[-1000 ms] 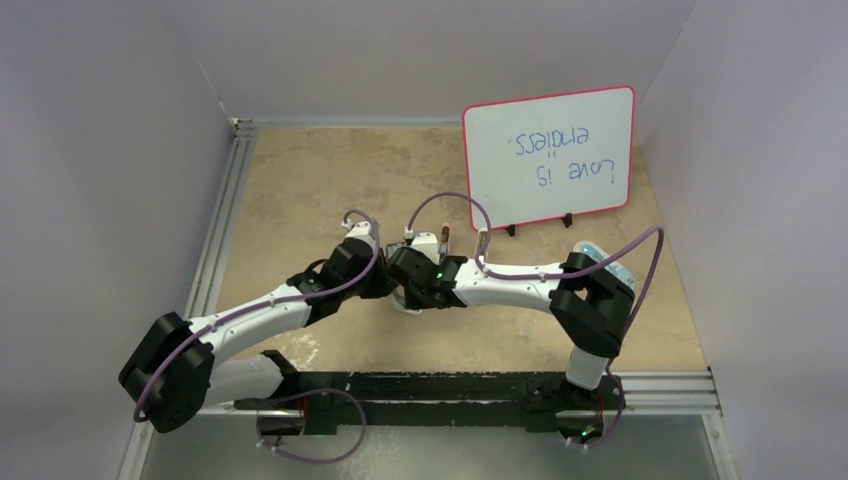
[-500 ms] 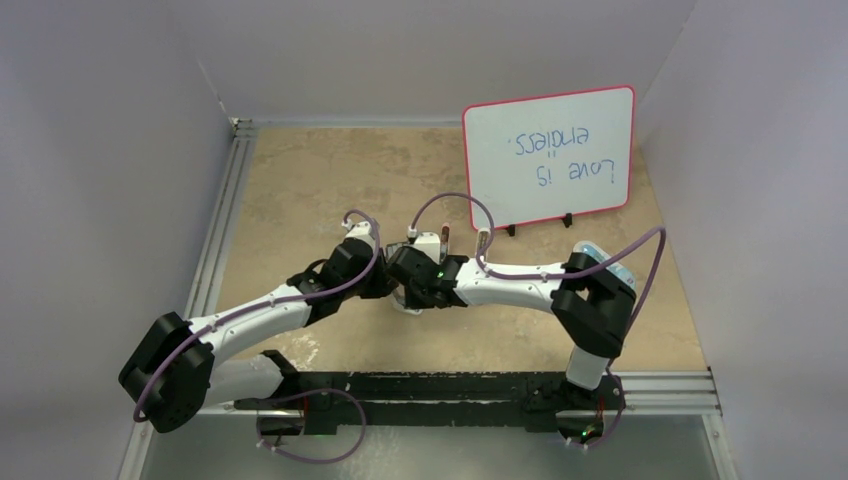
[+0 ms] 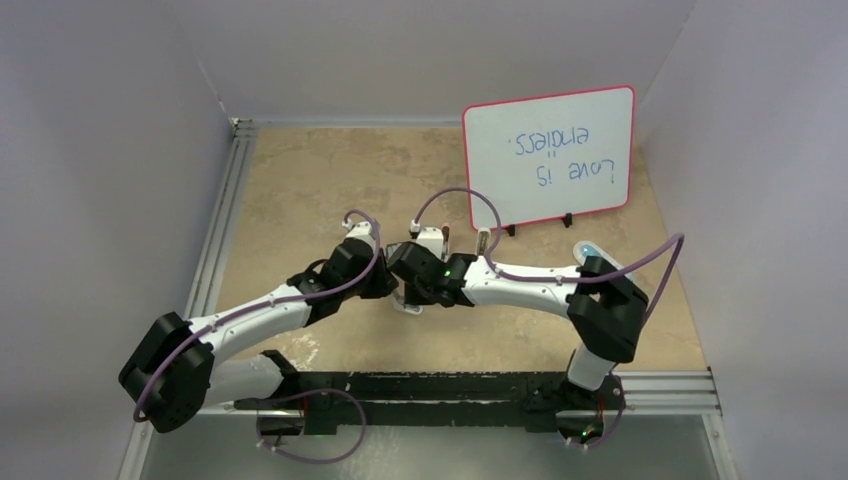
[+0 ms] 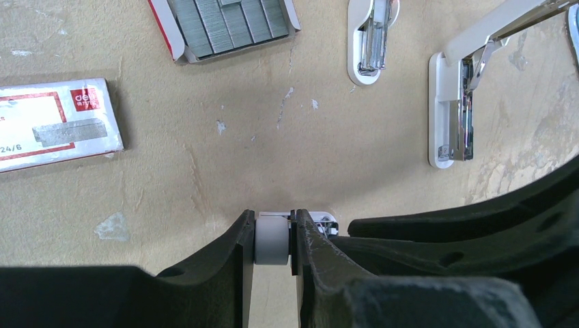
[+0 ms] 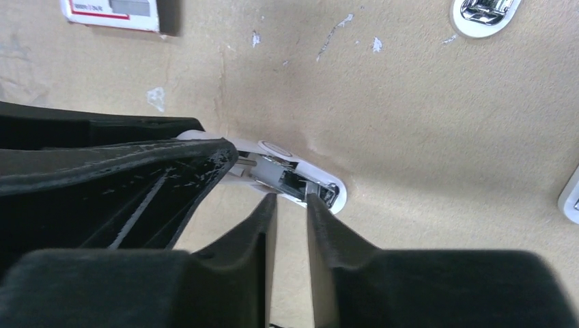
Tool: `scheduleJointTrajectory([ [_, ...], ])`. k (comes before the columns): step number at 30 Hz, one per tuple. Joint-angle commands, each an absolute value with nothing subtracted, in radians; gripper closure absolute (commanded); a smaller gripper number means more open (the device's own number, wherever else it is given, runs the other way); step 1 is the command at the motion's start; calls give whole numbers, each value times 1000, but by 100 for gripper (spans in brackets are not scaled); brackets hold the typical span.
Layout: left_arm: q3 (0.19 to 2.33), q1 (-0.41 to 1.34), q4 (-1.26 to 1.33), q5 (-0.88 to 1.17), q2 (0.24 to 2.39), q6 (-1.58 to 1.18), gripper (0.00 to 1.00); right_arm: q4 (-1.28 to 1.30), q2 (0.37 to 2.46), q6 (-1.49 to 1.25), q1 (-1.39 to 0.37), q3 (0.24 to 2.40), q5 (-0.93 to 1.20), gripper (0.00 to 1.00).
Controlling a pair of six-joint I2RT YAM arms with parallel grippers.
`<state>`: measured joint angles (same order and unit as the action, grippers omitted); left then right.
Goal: Load the staples into the stapler
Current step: Pick up the stapler.
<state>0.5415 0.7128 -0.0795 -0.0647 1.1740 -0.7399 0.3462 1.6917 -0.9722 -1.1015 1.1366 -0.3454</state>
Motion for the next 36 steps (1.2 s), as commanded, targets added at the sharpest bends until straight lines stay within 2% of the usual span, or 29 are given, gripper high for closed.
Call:
scheduleJointTrajectory([
  [1,538,710,-62,-72,1164,-719,92,340,1713,-961,-1106,1138,-352,70],
  [5,540,710,-60,-72,1164,-718,92,339,1732,-951,-1106,1141,-343,68],
  [15,541,710,-60,-72,1163,-718,92,350,1779,-950,-1106,1154,-321,77],
  [24,539,710,-61,-72,1162,-716,92,379,1755,-976,-1106,1154,-324,95],
  [36,541,710,-59,-66,1177,-704,92,351,1666,-1000,-1106,1148,-409,98],
])
